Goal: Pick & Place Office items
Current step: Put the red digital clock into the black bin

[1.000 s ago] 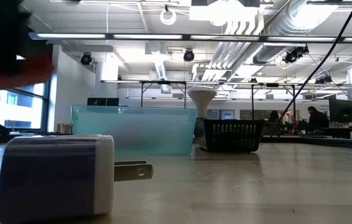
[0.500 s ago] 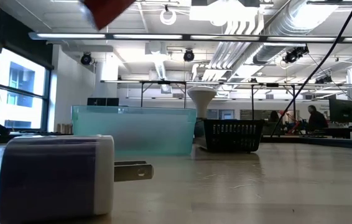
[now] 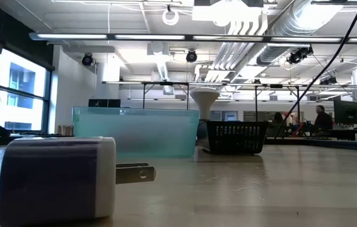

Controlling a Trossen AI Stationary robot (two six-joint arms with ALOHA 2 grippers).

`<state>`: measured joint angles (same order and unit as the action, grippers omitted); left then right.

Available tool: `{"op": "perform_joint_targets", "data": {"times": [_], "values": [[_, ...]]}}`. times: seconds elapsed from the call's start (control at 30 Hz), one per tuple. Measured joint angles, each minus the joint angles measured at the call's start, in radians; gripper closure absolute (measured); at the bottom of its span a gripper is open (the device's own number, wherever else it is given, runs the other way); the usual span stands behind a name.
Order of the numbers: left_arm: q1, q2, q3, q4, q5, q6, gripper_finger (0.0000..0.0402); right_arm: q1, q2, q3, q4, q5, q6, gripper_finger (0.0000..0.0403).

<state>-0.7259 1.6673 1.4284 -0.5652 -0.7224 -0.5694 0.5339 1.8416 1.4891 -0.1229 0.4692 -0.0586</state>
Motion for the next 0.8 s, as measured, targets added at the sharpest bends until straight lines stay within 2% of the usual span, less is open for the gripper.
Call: {"op": "perform_joint_targets", "data": {"times": [0.17,0.43,0.53,0.7,0.8], "values": [[-0.009,-0.01,0.0,0.008,-0.039,0.033,0.0279,-0.007,-0.001,0.0,0.002,-0.001,-0.024,0.0176],[-0.002,-0.017,0.0,0.017,-0.035,0.069,0.0279,-0.011,-0.003,0.0,-0.001,-0.001,-0.045,0.0179],[-0.002,-0.018,0.0,0.019,-0.037,0.077,0.0279,-0.011,-0.003,0.0,-0.002,-0.004,-0.051,0.0195],[-0.001,-0.018,-0.001,0.019,-0.04,0.081,0.0279,-0.011,-0.003,0.0,-0.011,-0.003,-0.051,0.0247],[-0.001,-0.018,-0.001,0.019,-0.04,0.084,0.0279,-0.012,-0.003,0.0,-0.018,-0.001,-0.051,0.0254]]}}
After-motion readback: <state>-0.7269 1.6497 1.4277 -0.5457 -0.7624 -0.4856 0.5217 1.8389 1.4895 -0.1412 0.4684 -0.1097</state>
